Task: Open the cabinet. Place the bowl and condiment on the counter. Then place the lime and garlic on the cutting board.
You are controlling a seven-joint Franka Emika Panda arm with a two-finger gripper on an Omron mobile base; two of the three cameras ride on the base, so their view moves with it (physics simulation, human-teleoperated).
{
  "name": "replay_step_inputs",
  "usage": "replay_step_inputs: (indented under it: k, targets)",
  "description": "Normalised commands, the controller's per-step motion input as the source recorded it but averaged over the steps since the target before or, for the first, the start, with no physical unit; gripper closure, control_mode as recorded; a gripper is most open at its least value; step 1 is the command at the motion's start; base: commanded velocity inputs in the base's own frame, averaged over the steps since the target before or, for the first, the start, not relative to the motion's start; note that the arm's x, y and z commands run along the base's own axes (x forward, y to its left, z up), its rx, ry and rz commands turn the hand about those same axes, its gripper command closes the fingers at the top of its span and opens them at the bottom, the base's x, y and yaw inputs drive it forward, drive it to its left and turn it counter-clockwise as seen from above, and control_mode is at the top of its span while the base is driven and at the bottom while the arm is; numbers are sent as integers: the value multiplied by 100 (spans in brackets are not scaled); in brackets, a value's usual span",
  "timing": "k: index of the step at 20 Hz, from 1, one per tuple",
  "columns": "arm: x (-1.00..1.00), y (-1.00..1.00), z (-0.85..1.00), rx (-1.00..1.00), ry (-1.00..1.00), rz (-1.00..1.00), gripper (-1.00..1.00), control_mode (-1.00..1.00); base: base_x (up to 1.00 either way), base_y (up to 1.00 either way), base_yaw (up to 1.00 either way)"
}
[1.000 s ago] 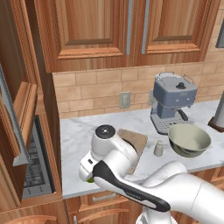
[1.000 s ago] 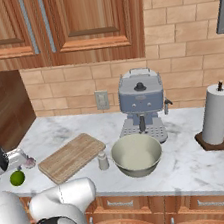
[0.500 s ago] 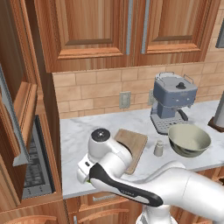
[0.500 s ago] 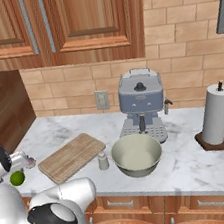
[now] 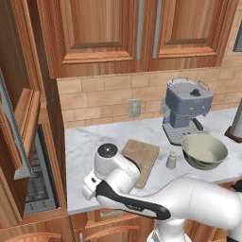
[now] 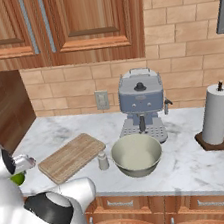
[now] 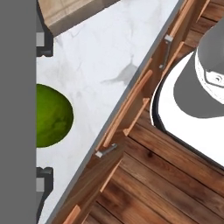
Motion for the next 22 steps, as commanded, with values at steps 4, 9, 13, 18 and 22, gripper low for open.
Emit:
replay_step_inputs:
  k: [4, 9, 13, 18, 22]
  targets:
    - [13, 14, -13, 0, 0, 0, -100, -100, 0, 0, 0]
    - [4, 9, -15, 0, 0, 0, -100, -100, 0, 0, 0]
    - [3, 0, -10, 2, 0, 0, -100, -100, 0, 0, 0]
    - [10, 0, -10, 6, 0, 0, -100, -100, 0, 0, 0]
    - [3, 0, -17, 5, 0, 0, -100, -100, 0, 0, 0]
